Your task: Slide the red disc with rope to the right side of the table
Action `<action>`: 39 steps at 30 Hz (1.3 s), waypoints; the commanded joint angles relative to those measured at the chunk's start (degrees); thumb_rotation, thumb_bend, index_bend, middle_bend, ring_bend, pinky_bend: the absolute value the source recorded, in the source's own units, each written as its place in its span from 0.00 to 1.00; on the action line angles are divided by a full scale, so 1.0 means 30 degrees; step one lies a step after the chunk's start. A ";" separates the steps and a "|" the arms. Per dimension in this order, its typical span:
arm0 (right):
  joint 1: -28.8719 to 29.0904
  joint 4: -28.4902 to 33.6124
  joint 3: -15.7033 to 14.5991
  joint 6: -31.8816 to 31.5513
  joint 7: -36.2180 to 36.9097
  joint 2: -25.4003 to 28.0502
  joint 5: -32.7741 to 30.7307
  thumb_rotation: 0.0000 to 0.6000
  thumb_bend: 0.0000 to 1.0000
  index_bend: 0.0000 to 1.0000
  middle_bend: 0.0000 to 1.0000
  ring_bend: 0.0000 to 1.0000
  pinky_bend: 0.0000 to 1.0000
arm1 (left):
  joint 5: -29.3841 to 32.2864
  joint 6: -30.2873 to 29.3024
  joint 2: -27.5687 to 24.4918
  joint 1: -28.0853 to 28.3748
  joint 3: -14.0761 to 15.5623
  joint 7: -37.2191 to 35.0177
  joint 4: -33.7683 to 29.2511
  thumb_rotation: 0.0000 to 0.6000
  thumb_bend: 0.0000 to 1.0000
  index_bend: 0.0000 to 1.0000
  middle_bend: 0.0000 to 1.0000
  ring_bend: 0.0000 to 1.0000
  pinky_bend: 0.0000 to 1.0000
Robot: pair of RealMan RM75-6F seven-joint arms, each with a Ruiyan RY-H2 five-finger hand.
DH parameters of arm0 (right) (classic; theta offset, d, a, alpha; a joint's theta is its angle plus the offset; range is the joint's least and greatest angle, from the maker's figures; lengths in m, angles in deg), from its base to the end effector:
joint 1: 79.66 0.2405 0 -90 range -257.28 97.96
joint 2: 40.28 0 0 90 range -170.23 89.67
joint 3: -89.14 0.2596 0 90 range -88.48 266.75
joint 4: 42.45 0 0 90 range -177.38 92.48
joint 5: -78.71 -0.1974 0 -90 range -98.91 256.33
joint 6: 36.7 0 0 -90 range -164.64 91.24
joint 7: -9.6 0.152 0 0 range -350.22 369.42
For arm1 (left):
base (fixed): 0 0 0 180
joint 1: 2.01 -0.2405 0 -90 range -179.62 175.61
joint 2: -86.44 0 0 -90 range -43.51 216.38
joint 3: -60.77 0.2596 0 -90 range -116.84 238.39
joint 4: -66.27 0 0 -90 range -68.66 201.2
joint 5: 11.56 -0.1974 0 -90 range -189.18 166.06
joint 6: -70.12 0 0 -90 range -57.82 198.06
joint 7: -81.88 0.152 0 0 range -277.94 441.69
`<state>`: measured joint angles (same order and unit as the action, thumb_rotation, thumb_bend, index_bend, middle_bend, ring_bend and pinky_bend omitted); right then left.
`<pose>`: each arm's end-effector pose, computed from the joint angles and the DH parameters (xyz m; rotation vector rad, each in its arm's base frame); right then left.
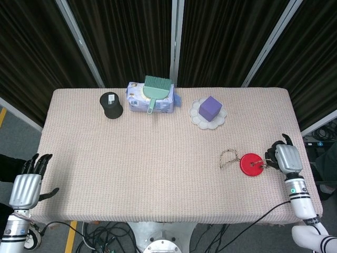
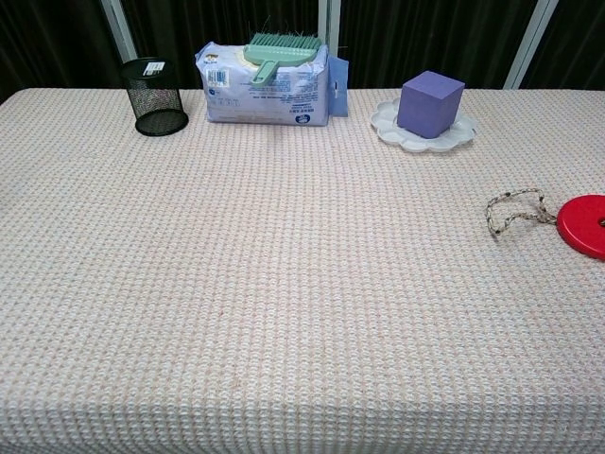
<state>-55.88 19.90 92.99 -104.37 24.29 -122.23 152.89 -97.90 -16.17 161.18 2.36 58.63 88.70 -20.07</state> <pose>-0.3387 -0.3120 0.1015 1.4165 -1.0429 0.9177 -0.3122 0.1833 0.1215 -1.3944 -0.8742 -0.8767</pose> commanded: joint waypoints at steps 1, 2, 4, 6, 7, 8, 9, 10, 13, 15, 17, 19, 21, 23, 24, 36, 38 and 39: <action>0.0264 0.0772 0.0327 -0.0366 -0.0169 0.0002 0.0631 1.00 0.44 0.98 0.89 0.37 0.09 | 0.0022 -0.0007 -0.0018 -0.0018 0.0016 0.0027 -0.0019 1.00 0.00 0.09 0.10 0.05 0.14; 0.0380 0.1046 0.0453 -0.0419 -0.0275 -0.0004 0.0756 1.00 0.44 0.98 0.89 0.37 0.09 | 0.0030 -0.0022 -0.0026 -0.0036 0.0029 0.0026 -0.0011 1.00 0.00 0.09 0.10 0.05 0.14; 0.0693 0.1766 0.0806 -0.0490 -0.0633 -0.0035 0.0952 1.00 0.44 0.98 0.89 0.37 0.09 | 0.0061 -0.0038 -0.0065 -0.0049 0.0019 0.0023 -0.0037 1.00 0.00 0.09 0.10 0.05 0.14; 0.1049 0.2512 0.1137 -0.0289 -0.1351 -0.0073 0.0924 1.00 0.43 0.96 0.87 0.37 0.09 | 0.0101 -0.0027 -0.0076 -0.0056 0.0016 0.0015 -0.0048 1.00 0.00 0.09 0.10 0.05 0.14; 0.1221 0.2866 0.1200 -0.0003 -0.1782 -0.0022 0.0853 1.00 0.40 0.92 0.85 0.36 0.09 | 0.0119 -0.0019 -0.0079 -0.0055 0.0012 0.0015 -0.0057 1.00 0.00 0.09 0.10 0.04 0.14; 0.1492 0.3444 0.1177 0.0651 -0.2385 0.0190 0.0736 1.00 0.34 0.81 0.78 0.34 0.08 | 0.0134 -0.0011 -0.0068 -0.0066 0.0028 0.0011 -0.0040 1.00 0.00 0.09 0.10 0.05 0.14; 0.1732 0.3978 0.1104 0.1320 -0.2809 0.0474 0.0636 1.00 0.28 0.67 0.69 0.28 0.06 | 0.0134 -0.0019 -0.0059 -0.0078 0.0039 0.0000 -0.0016 1.00 0.00 0.09 0.10 0.05 0.14; 0.1987 0.4563 0.0990 0.2077 -0.3174 0.0854 0.0552 1.00 0.20 0.46 0.54 0.18 0.03 | 0.0127 -0.0034 -0.0069 -0.0079 0.0036 -0.0012 -0.0012 1.00 0.00 0.09 0.10 0.05 0.14; 0.2663 0.6207 0.0924 0.3951 -0.4154 0.2026 0.0003 1.00 0.04 0.03 0.08 0.00 0.00 | 0.0144 -0.0069 -0.0072 -0.0113 0.0046 -0.0074 0.0038 1.00 0.00 0.09 0.10 0.05 0.14; 0.2747 0.6738 0.1145 0.3946 -0.4581 0.2211 -0.0273 1.00 0.00 0.00 0.00 0.00 0.00 | 0.0178 -0.0067 -0.0086 -0.0124 0.0038 -0.0128 0.0048 1.00 0.00 0.09 0.10 0.05 0.14; 0.2772 0.7096 0.1206 0.4080 -0.4768 0.2454 -0.0476 1.00 0.00 0.00 0.00 0.00 0.00 | 0.0209 -0.0050 -0.0079 -0.0138 0.0049 -0.0155 0.0079 1.00 0.00 0.09 0.10 0.05 0.14; 0.2759 0.7636 0.1130 0.4415 -0.5073 0.3019 -0.0765 1.00 0.00 0.00 0.00 0.00 0.00 | 0.0229 -0.0027 -0.0055 -0.0152 0.0073 -0.0201 0.0134 1.00 0.00 0.09 0.10 0.05 0.14; 0.2659 0.8083 0.1064 0.4513 -0.5573 0.3596 -0.1116 1.00 0.00 0.00 0.00 0.00 0.00 | 0.0218 -0.0014 -0.0025 -0.0147 0.0083 -0.0241 0.0182 1.00 0.00 0.09 0.10 0.05 0.14; 0.2508 0.8472 0.1030 0.4492 -0.5849 0.4128 -0.1406 1.00 0.00 0.00 0.00 0.00 0.00 | 0.0197 -0.0014 -0.0014 -0.0137 0.0083 -0.0252 0.0205 1.00 0.00 0.09 0.10 0.05 0.14; 0.2392 0.8725 0.0997 0.4483 -0.5968 0.4539 -0.1575 1.00 0.00 0.00 0.00 0.00 0.00 | 0.0189 0.0000 -0.0012 -0.0120 0.0079 -0.0233 0.0201 1.00 0.00 0.09 0.10 0.05 0.14; 0.0618 0.9923 -0.0395 0.4183 -0.5848 0.7801 -0.1481 1.00 0.00 0.00 0.00 0.00 0.00 | 0.0119 -0.0060 -0.0061 -0.0050 0.0016 0.0020 -0.0091 1.00 0.00 0.09 0.10 0.04 0.14; -0.0280 0.9852 -0.0570 0.2734 -0.5161 0.7837 -0.0734 1.00 0.00 0.00 0.00 0.00 0.00 | 0.0129 -0.0112 -0.0113 -0.0067 -0.0003 0.0059 -0.0155 1.00 0.00 0.09 0.10 0.05 0.14; -0.0926 0.9718 -0.0694 0.1572 -0.4688 0.7730 -0.0109 1.00 0.00 0.00 0.00 0.00 0.00 | 0.0138 -0.0139 -0.0168 -0.0083 -0.0009 0.0078 -0.0239 1.00 0.00 0.09 0.10 0.05 0.14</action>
<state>-54.73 49.31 91.99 -93.49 7.12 -99.25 149.04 -97.51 -16.53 160.77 2.15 58.62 88.89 -20.67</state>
